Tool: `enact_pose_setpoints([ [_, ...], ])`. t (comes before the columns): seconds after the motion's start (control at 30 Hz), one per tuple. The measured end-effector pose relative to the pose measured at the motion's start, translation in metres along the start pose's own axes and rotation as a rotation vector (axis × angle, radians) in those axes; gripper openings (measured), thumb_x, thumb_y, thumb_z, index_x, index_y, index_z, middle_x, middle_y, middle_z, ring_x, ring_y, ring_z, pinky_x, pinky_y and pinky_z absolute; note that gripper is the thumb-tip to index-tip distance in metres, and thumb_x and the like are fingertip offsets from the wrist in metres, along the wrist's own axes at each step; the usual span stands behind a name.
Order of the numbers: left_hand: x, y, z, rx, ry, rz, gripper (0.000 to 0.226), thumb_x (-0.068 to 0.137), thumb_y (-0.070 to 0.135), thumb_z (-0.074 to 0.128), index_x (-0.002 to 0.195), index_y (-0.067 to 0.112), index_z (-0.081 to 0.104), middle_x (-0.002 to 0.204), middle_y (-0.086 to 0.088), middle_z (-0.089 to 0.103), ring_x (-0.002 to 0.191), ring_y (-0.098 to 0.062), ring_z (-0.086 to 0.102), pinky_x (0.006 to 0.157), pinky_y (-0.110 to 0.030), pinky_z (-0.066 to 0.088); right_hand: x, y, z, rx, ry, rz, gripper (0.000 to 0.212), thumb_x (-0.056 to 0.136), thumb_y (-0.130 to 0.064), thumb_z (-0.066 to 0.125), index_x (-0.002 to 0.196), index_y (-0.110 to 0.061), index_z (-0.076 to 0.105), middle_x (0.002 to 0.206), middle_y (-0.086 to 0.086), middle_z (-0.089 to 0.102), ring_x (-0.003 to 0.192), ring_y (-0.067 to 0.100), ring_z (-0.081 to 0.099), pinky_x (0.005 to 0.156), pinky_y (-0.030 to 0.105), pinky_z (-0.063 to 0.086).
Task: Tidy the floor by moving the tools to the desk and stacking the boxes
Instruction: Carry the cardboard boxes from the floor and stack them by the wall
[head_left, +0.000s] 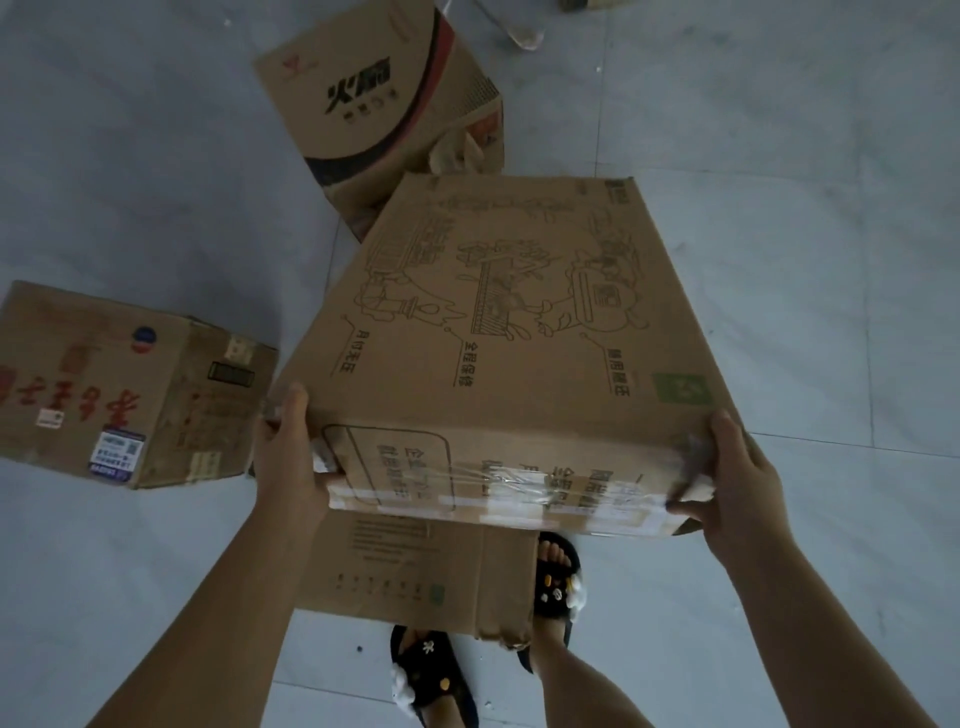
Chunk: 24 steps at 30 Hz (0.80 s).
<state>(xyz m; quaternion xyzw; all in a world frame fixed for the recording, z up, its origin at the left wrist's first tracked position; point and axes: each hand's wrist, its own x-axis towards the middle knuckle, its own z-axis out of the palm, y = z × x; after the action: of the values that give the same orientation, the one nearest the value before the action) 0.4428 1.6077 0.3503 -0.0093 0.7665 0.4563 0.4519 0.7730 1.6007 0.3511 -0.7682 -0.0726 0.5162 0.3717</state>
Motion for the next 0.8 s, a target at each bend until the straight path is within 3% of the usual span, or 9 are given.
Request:
enact_pose_setpoints([
  [0.17, -0.060, 0.031, -0.045, -0.016, 0.002, 0.026, 0.044, 0.090, 0.040, 0.057, 0.130, 0.027, 0.045, 0.122, 0.006, 0.057, 0.109, -0.018, 0.058, 0.072, -0.032, 0.050, -0.074, -0.016, -0.028, -0.060, 0.007, -0.008, 0.021, 0.093, -0.039, 0.052, 0.107, -0.025, 0.060, 0.082, 0.000, 0.062, 0.071, 0.026, 0.061, 0.047, 0.037, 0.054],
  [0.3, -0.117, 0.069, -0.093, -0.019, -0.009, 0.087, 0.041, 0.092, 0.035, 0.056, 0.130, 0.027, 0.045, 0.110, 0.012, 0.058, 0.096, -0.009, 0.058, 0.091, -0.043, 0.049, -0.158, -0.030, -0.046, -0.050, -0.019, -0.025, 0.021, 0.095, -0.035, 0.051, 0.109, -0.022, 0.059, 0.084, 0.001, 0.061, 0.071, 0.025, 0.061, 0.040, 0.034, 0.053],
  [0.43, -0.175, 0.101, -0.153, -0.044, 0.008, 0.119, 0.046, 0.092, 0.037, 0.056, 0.135, 0.029, 0.042, 0.122, 0.004, 0.056, 0.107, -0.020, 0.057, 0.096, -0.051, 0.046, -0.238, -0.045, -0.061, -0.050, -0.053, -0.061, 0.021, 0.094, -0.035, 0.053, 0.108, -0.021, 0.059, 0.084, 0.002, 0.062, 0.070, 0.030, 0.064, 0.038, 0.035, 0.052],
  [0.57, -0.229, 0.117, -0.213, -0.122, 0.101, 0.149, 0.045, 0.091, 0.038, 0.055, 0.131, 0.021, 0.044, 0.128, -0.009, 0.054, 0.114, -0.030, 0.055, 0.091, -0.050, 0.048, -0.300, -0.062, -0.068, -0.089, -0.128, -0.158, 0.019, 0.094, -0.035, 0.053, 0.107, -0.023, 0.060, 0.082, 0.003, 0.064, 0.072, 0.038, 0.065, 0.040, 0.040, 0.052],
  [0.7, -0.275, 0.109, -0.274, -0.274, 0.218, 0.174, 0.043, 0.089, 0.041, 0.056, 0.126, 0.022, 0.047, 0.121, -0.004, 0.056, 0.109, -0.024, 0.057, 0.093, -0.053, 0.048, -0.343, -0.079, -0.064, -0.110, -0.251, -0.266, 0.017, 0.094, -0.033, 0.053, 0.101, -0.020, 0.063, 0.077, 0.005, 0.065, 0.064, 0.029, 0.061, 0.037, 0.031, 0.050],
  [0.8, -0.311, 0.098, -0.312, -0.424, 0.340, 0.213, 0.037, 0.089, 0.040, 0.057, 0.121, 0.024, 0.050, 0.113, 0.002, 0.057, 0.107, -0.022, 0.058, 0.093, -0.051, 0.048, -0.366, -0.087, -0.057, -0.148, -0.374, -0.319, 0.023, 0.093, -0.035, 0.055, 0.106, -0.018, 0.063, 0.092, 0.009, 0.067, 0.078, 0.035, 0.063, 0.040, 0.035, 0.053],
])
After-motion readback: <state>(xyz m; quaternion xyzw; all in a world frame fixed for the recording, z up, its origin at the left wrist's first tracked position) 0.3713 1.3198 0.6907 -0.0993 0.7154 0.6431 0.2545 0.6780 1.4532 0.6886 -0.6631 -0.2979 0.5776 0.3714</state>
